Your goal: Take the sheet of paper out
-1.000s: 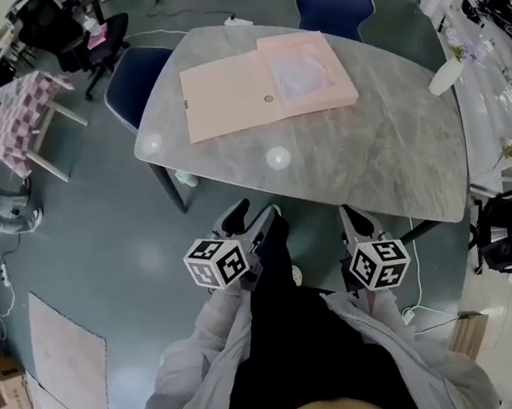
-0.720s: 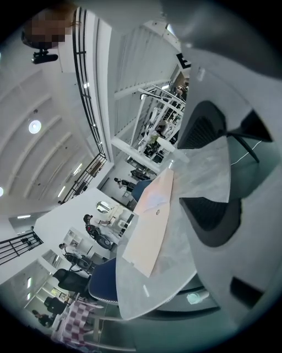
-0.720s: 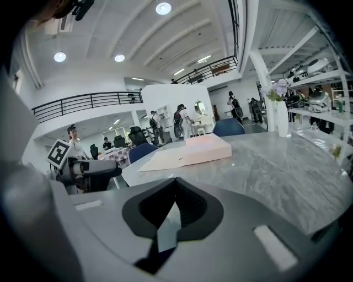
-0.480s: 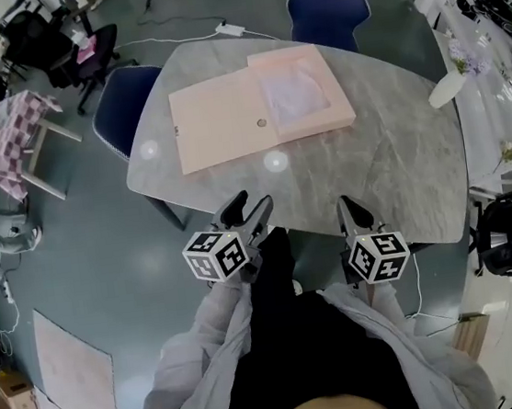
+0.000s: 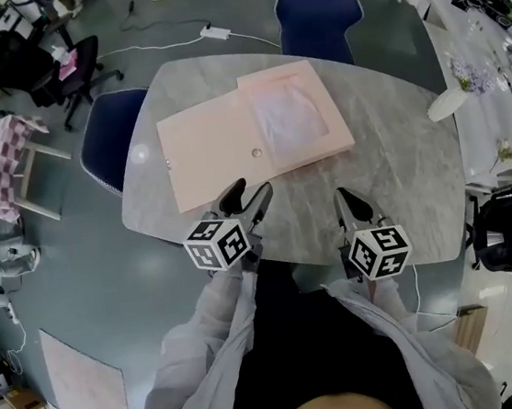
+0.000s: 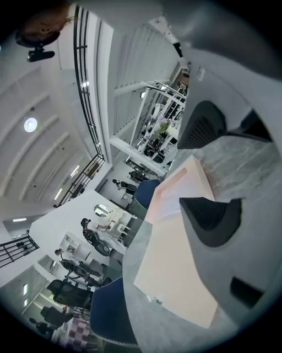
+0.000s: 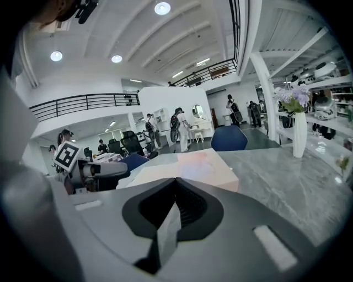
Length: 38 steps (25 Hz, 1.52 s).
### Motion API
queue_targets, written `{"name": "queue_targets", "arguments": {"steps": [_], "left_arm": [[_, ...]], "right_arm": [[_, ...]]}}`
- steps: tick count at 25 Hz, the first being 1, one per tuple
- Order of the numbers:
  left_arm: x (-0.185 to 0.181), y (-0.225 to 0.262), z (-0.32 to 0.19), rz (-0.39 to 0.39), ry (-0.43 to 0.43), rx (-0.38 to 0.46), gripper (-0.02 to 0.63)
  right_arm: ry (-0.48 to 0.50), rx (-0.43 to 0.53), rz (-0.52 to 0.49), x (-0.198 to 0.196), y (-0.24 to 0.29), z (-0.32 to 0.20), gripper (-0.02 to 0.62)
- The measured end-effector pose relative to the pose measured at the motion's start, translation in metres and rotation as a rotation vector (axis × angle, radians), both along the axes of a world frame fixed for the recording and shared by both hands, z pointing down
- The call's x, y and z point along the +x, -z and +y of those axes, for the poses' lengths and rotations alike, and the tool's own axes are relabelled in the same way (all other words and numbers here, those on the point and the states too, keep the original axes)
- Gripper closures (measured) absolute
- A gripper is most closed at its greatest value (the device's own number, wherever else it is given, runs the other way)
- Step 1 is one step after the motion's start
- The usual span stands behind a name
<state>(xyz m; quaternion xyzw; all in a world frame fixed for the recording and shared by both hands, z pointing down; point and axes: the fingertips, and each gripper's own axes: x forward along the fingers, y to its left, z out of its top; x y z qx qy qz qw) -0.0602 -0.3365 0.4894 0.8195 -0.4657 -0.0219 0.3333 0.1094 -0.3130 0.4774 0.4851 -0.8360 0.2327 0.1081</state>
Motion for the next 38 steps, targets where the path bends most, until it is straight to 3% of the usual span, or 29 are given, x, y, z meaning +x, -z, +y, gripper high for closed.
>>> {"name": "queue_targets", "arguments": {"steps": [12, 29, 38], "left_arm": [[0.003, -0.032, -0.090, -0.046, -0.040, -0.077, 0.342], [0.016, -0.102, -0.192, -0.198, -0.101, -0.142, 0.344], [0.016, -0.138, -0.234, -0.295, -0.065, -0.149, 0.351]], "right_arm": [[-0.013, -0.060, 0.010, -0.012, -0.013, -0.071, 0.583], [-0.032, -0.159, 0.026, -0.019, -0.057, -0.126, 0.583], [-0.016, -0.205, 0.017, -0.025, -0.079, -0.141, 0.583]]}}
